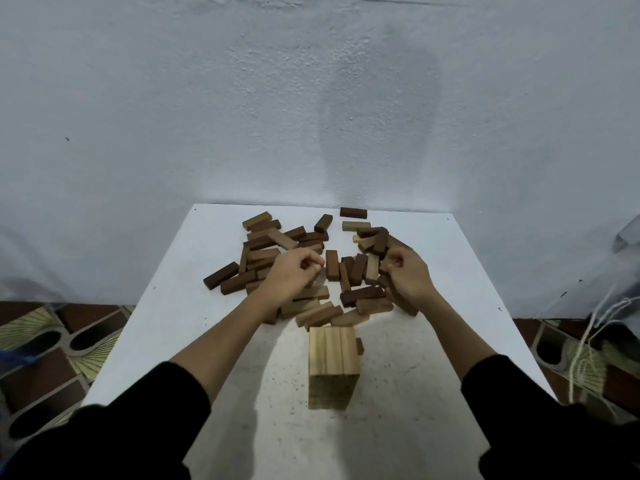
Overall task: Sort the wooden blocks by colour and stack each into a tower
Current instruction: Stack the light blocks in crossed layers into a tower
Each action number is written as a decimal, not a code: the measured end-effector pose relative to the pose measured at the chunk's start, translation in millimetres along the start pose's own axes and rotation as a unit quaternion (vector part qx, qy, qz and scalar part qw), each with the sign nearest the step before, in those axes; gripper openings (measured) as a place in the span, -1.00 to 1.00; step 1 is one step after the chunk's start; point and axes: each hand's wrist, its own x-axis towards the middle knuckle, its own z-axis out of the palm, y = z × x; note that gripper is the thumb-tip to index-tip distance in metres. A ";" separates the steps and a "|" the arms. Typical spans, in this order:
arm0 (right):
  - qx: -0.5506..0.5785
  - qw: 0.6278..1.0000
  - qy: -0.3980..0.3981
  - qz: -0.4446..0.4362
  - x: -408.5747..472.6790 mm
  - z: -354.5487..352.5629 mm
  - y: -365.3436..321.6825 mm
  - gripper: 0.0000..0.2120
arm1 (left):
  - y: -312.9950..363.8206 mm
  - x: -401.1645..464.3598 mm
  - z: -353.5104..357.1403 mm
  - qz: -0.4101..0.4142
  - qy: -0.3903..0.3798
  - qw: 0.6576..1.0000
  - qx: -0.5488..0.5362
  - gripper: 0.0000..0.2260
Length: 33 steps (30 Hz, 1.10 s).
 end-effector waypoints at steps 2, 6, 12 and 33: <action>-0.043 0.999 -0.006 -0.011 14.0 12.3 9.7 -0.71 | 4.2 15.2 7.2 0.019 -0.020 0.999 0.022 -0.87; -0.087 0.993 -0.043 -0.074 25.7 25.2 18.1 -0.66 | 11.5 50.8 20.1 0.043 -0.052 0.996 0.053 -0.88; -0.030 0.992 -0.015 -0.123 36.7 12.9 31.2 -0.70 | 20.2 83.4 39.2 0.107 -0.094 0.983 0.112 -0.86; -0.212 0.977 0.004 -0.041 94.4 -11.7 70.6 -0.73 | 16.6 144.2 71.9 0.156 -0.121 0.965 0.173 -0.83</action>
